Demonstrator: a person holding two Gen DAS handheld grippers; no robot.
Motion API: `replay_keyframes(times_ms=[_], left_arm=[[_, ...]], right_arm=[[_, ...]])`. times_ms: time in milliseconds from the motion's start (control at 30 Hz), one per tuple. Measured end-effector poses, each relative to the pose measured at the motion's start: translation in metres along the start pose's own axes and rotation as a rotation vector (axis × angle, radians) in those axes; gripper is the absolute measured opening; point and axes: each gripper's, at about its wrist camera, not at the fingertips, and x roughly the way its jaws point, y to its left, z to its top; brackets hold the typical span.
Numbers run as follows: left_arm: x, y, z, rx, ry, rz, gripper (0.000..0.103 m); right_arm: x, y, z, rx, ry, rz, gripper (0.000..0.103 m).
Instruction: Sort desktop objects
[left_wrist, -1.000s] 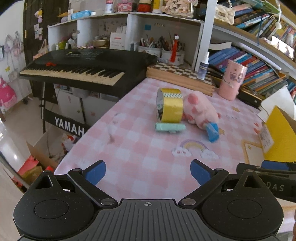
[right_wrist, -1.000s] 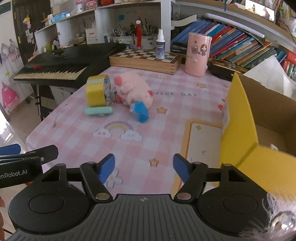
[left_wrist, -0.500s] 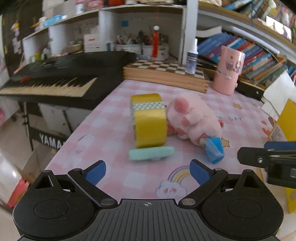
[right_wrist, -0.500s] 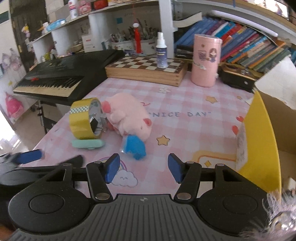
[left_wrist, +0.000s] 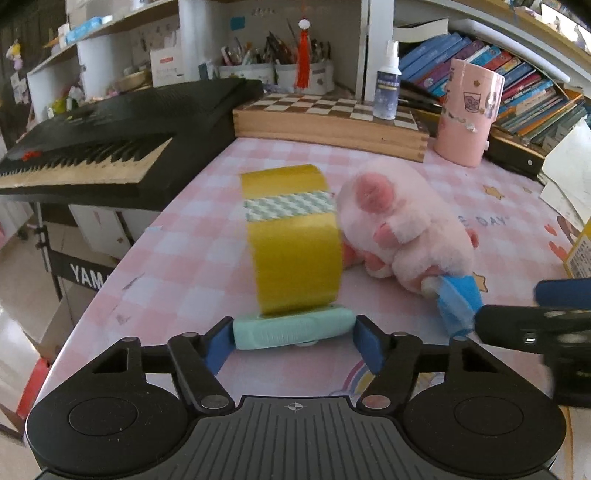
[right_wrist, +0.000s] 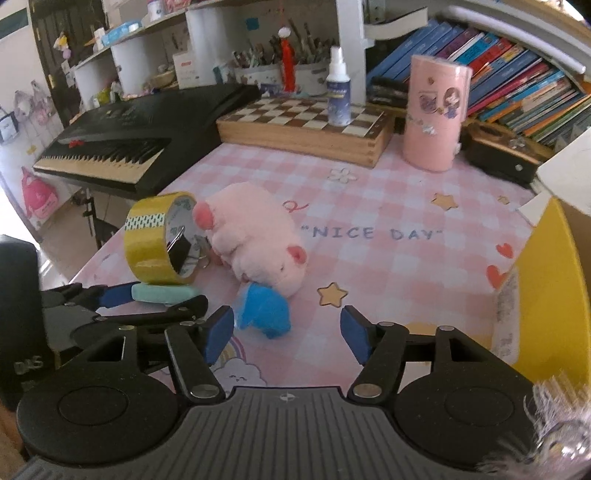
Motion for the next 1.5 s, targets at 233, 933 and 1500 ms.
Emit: replay_keyframes(times_ms=[233, 933, 1500], left_arm=[[-0.031, 0.028, -0.01, -0.046, 0.031, 0.017, 0.069], [-0.112, 0.035, 0.003, -0.104, -0.125, -0.16, 0.069], [-0.187, 0.026, -0.055, 0.006, -0.132, -0.361, 0.069]], right_arm=[[0.033, 0.007, 0.0, -0.004, 0.049, 0.005, 0.063], [-0.033, 0.02, -0.007, -0.047, -0.066, 0.018, 0.022], [-0.133, 0.048, -0.09, 0.118, -0.096, -0.082, 0.022]])
